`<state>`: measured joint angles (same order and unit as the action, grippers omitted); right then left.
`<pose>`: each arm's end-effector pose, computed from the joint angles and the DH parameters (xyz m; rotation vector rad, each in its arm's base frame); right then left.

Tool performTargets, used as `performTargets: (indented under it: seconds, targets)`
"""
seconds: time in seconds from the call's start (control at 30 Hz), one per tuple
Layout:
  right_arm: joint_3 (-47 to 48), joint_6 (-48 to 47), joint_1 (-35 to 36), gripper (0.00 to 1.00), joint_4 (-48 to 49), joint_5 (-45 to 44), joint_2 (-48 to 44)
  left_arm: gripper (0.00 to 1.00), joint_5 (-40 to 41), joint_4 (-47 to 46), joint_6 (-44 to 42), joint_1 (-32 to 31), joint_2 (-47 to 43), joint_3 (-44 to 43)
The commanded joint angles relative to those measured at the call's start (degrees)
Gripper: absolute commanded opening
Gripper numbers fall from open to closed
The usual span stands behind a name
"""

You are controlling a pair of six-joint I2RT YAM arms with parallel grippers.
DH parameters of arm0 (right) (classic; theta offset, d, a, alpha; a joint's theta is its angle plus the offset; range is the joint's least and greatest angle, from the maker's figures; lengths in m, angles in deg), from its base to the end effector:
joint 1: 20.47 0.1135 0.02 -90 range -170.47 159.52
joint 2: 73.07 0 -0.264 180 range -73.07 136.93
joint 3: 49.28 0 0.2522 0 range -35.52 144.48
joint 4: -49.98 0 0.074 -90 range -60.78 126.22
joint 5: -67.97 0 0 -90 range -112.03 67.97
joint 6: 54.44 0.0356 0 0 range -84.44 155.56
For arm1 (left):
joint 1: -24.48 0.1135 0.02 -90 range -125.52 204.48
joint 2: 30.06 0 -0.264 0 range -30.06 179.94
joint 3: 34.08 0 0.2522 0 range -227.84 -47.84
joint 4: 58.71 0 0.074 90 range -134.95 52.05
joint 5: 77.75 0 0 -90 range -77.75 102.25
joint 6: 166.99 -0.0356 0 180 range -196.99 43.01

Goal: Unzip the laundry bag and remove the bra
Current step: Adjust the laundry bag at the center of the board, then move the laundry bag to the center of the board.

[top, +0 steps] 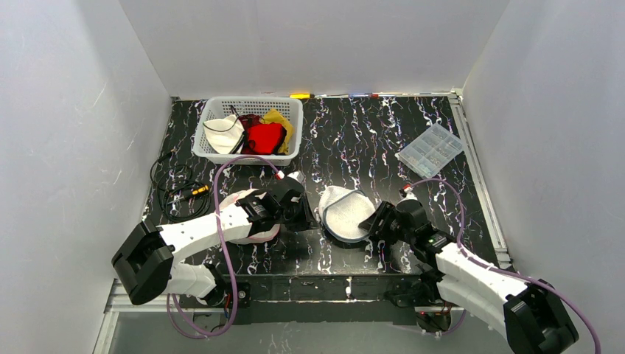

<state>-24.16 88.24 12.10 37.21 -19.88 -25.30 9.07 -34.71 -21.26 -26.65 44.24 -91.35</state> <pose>0.1380 0.0897 0.1484 0.3843 2.2967 0.8457 0.1694 -0.2133 0.2219 -0.0690 2.5066 -0.9585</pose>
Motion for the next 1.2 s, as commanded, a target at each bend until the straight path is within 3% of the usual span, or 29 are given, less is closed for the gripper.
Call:
performTargets:
  seconds: [0.0,0.53,0.87,1.17]
  targets:
    - [-1.5,1.9,-0.2,0.57,0.7,-0.1,0.1,0.1,0.3,0.1,0.0,0.1,-0.7,0.8]
    - [3.6,-1.0,-0.2,0.01,-5.7,-1.9,-4.2,0.1,0.9,3.9,-0.5,0.1,-4.0,-1.2]
    - [16.3,-6.3,-0.5,0.01,-7.7,-7.3,0.7,0.1,4.8,9.0,-1.3,0.1,-10.2,-2.5]
    - [25.2,-4.5,-6.2,0.01,4.0,-9.0,16.2,0.1,8.4,13.4,-1.8,0.1,-16.7,-1.3]
